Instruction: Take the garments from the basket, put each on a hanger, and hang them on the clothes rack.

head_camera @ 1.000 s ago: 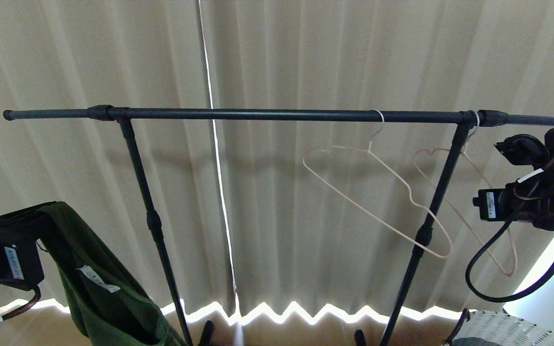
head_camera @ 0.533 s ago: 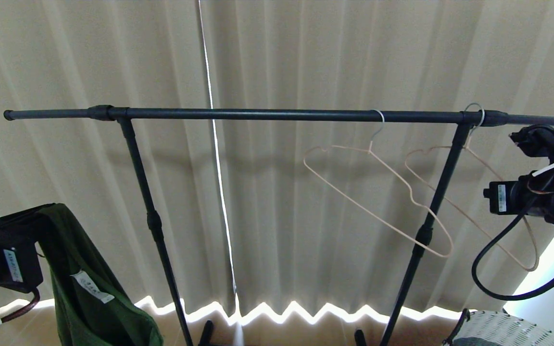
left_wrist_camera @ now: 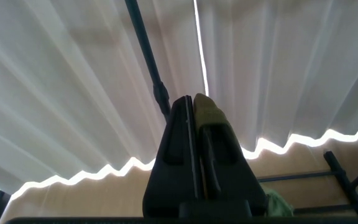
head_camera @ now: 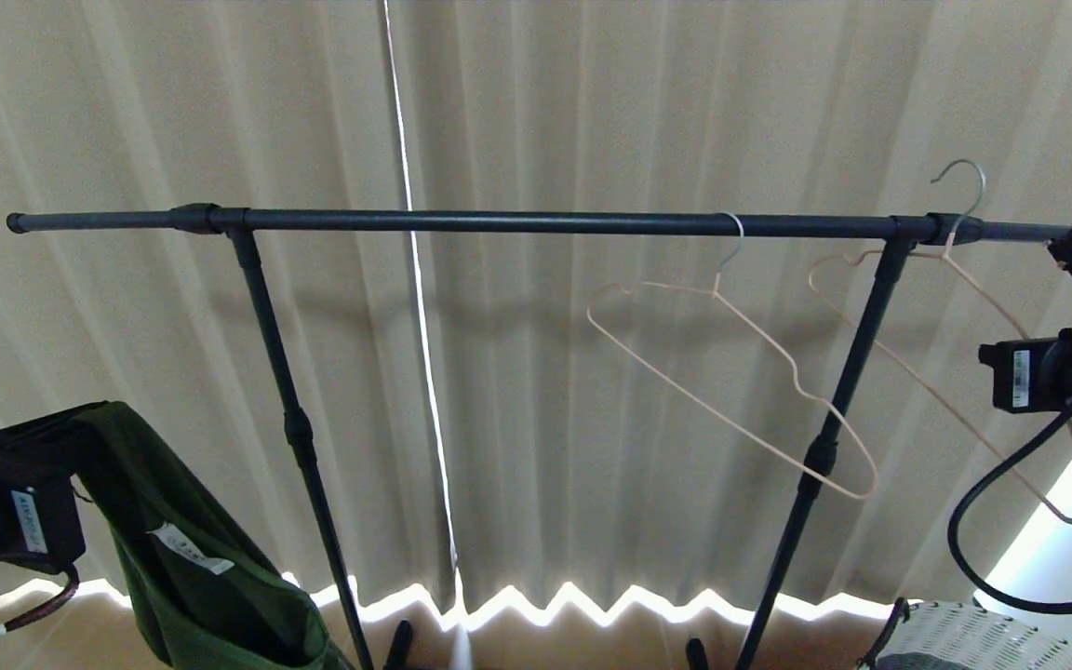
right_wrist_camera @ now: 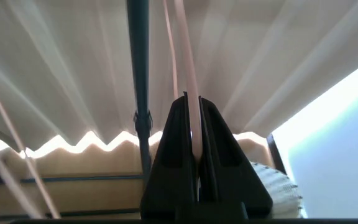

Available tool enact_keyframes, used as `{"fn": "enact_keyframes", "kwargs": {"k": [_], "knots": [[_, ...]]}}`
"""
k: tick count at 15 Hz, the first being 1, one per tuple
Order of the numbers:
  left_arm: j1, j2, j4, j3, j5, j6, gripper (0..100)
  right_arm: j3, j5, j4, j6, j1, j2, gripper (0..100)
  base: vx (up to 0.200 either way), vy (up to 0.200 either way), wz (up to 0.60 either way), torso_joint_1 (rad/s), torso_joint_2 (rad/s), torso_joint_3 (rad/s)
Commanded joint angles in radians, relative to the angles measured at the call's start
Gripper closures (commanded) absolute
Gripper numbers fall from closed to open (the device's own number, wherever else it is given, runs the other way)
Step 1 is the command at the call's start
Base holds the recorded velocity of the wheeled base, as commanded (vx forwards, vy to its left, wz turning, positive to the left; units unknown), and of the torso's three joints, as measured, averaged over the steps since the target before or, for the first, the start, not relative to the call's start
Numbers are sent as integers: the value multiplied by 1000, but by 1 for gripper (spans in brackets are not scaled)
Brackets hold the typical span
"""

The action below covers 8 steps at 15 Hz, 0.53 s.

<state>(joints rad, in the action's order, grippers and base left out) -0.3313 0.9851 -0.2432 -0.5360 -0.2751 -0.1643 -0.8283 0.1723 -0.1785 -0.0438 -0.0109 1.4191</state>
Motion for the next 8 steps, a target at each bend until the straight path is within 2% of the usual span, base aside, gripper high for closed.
{"fn": "enact_keyframes", "kwargs": {"k": [1, 8], "knots": [[1, 1, -1, 1, -1, -6, 100, 52, -2, -1, -34, -1, -78, 100, 0, 0, 0, 0, 0, 0], [3, 0, -1, 7, -3, -26, 100, 83, -2, 4, -45, -1, -114, 100, -200, 0, 0, 0, 2, 3]]}}
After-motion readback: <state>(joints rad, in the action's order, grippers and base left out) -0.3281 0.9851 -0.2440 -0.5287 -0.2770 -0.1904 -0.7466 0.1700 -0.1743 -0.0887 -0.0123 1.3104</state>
